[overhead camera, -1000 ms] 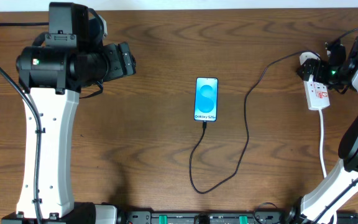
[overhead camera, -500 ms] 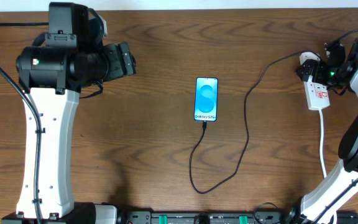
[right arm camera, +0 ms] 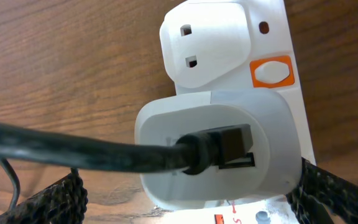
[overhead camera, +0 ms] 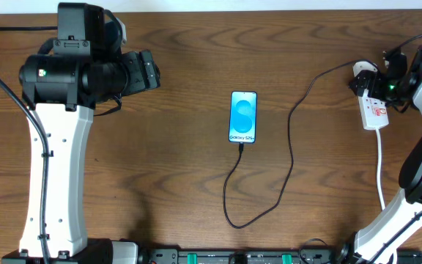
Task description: Plug charger to phone and switch on socket
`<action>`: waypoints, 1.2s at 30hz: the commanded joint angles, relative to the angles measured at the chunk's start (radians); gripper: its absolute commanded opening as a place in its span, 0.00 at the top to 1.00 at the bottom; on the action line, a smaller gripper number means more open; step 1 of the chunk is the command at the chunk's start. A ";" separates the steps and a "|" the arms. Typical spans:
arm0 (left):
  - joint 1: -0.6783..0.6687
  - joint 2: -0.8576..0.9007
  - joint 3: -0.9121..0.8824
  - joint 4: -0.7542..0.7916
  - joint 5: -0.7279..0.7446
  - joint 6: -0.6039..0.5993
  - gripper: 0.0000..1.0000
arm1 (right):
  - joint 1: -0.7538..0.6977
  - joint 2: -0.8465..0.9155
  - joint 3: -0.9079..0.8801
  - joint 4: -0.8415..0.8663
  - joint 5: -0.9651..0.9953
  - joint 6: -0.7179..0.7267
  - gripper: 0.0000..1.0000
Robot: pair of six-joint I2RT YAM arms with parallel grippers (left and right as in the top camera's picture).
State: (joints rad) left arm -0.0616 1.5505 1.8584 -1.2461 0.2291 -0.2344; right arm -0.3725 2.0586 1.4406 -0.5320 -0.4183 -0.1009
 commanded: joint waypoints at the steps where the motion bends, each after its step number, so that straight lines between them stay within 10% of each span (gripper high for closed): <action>1: 0.001 -0.002 0.002 0.000 -0.013 0.013 0.12 | 0.027 0.003 -0.030 -0.029 -0.098 0.037 0.01; 36: 0.001 -0.002 0.002 0.000 -0.013 0.013 0.12 | 0.027 0.003 -0.039 -0.063 -0.164 0.040 0.01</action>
State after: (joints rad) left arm -0.0616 1.5505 1.8584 -1.2461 0.2291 -0.2344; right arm -0.3721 2.0449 1.4311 -0.5869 -0.5018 -0.0761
